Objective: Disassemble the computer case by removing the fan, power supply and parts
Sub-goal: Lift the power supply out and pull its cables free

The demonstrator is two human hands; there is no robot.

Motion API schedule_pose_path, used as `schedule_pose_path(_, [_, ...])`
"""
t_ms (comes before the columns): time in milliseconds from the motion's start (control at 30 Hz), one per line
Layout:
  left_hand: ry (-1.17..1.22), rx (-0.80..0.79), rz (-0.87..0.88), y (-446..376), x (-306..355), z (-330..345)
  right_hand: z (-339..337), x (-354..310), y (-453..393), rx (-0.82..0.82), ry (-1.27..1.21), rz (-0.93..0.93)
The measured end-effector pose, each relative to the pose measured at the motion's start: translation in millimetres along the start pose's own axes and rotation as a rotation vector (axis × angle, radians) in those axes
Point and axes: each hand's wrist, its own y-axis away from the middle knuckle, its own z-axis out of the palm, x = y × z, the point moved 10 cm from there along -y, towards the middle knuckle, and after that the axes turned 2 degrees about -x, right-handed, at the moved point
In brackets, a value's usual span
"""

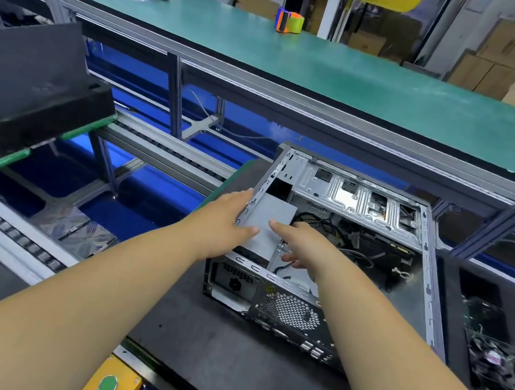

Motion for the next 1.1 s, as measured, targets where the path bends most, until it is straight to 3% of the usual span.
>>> schedule_pose_path(500, [0.085, -0.079, -0.120, -23.6, -18.6, 19.1, 2.9, 1.4, -10.5, -0.075, -0.152, -0.096])
schedule_pose_path(800, [-0.109, -0.097, -0.123, -29.8, -13.7, 20.1, 0.0, 9.0, -9.1, -0.104, -0.203, -0.056])
schedule_pose_path(1100, [0.153, -0.095, -0.173, -28.1, -25.9, 28.0, 2.2, 17.9, -13.8, -0.128, -0.210, -0.029])
